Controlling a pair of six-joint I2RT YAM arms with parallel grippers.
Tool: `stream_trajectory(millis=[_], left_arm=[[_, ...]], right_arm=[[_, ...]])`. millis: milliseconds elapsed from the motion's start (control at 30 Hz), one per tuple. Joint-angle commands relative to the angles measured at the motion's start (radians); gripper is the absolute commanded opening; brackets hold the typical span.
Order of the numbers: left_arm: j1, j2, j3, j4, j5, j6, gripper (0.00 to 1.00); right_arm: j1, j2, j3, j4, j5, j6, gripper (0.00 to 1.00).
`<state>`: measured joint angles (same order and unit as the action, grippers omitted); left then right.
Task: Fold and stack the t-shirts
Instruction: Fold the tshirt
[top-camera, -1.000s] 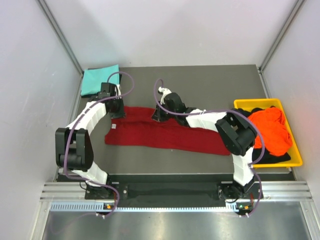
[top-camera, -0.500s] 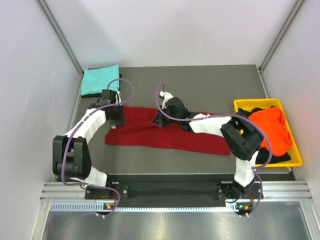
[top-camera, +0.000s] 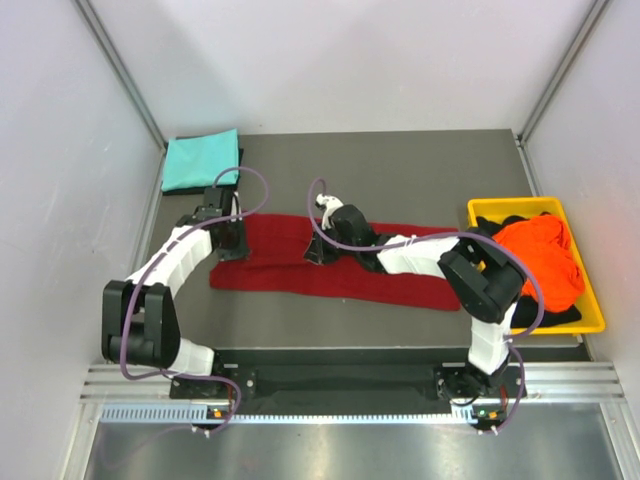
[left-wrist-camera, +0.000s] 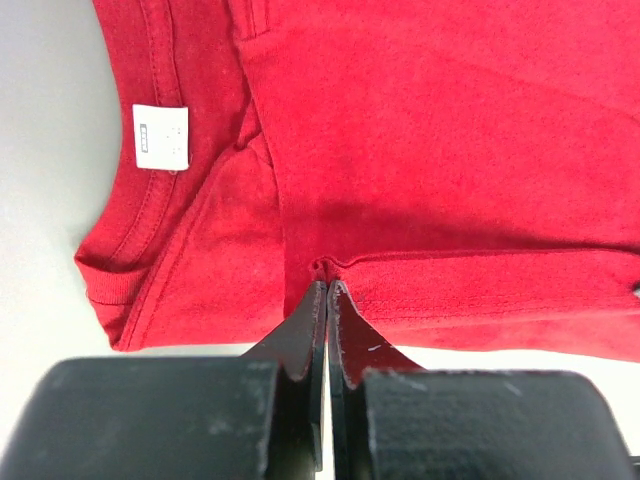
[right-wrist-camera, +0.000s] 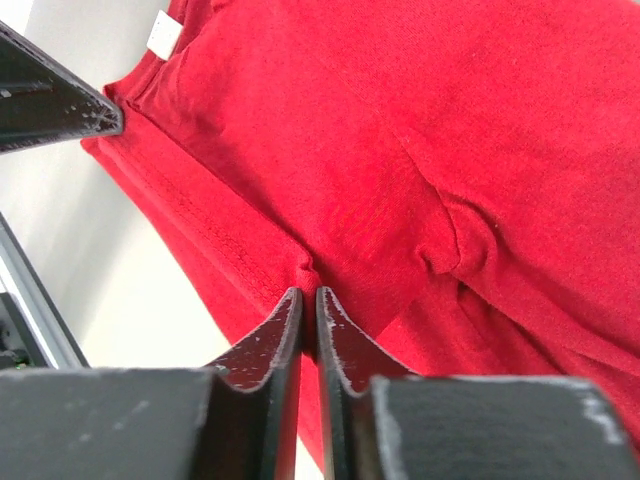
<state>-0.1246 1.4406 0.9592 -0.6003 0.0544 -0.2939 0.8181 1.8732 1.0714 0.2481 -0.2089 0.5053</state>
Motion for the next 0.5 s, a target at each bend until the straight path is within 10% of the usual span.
stream_trajectory(millis=[0, 300, 467], left_arm=[[-0.003, 0.006, -0.004, 0.025, -0.019, -0.016, 0.0], [-0.001, 0.11, 0.079, 0.043, -0.044, -0.01, 0.0], [-0.003, 0.147, 0.127, 0.065, -0.034, 0.016, 0.0]], right_arm=[[0.013, -0.037, -0.005, 0.056, -0.003, 0.015, 0.1], [0.012, 0.0, 0.024, 0.092, 0.025, 0.032, 0.09], [0.015, 0.004, 0.033, 0.105, 0.017, 0.062, 0.24]])
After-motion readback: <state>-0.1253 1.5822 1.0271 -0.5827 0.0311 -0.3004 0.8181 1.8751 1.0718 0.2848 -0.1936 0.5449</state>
